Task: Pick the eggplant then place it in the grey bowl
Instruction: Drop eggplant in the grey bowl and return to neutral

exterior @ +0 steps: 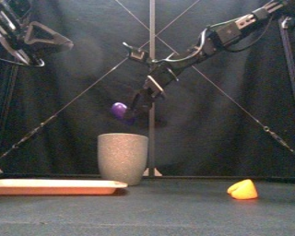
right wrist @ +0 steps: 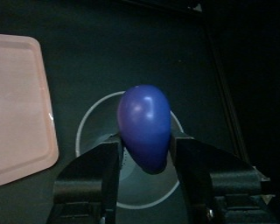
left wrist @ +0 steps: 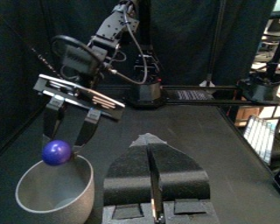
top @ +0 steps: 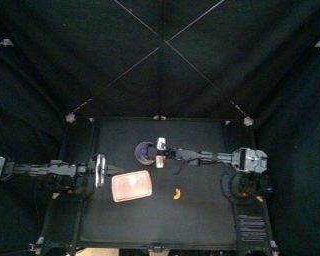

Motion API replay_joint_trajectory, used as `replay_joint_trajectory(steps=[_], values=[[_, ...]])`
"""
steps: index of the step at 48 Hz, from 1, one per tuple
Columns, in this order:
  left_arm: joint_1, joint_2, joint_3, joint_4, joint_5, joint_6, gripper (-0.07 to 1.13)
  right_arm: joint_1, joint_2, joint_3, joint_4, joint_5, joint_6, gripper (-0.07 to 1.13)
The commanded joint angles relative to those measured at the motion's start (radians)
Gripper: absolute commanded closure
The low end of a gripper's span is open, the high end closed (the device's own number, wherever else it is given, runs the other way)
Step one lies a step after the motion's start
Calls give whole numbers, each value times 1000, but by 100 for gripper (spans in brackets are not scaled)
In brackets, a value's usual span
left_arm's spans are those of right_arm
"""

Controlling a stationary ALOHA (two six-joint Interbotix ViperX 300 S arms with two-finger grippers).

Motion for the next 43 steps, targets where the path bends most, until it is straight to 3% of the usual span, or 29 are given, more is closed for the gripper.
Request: replay_joint_trajectory(steps=[1,11,30,43], values=[[2,3,-11,2,-5,2,107,-21,-9,-26,26,-9,-2,27],[2,3,-11,2,-5,2,107,-21,-20,-12,35,-9,0,6],[2,3,-11,2,-5,2,107,-9,-288,126,110,-89,23,5],[3,-3,-6,2,-5,2,107,81,-572,382,221,-196,21,5]])
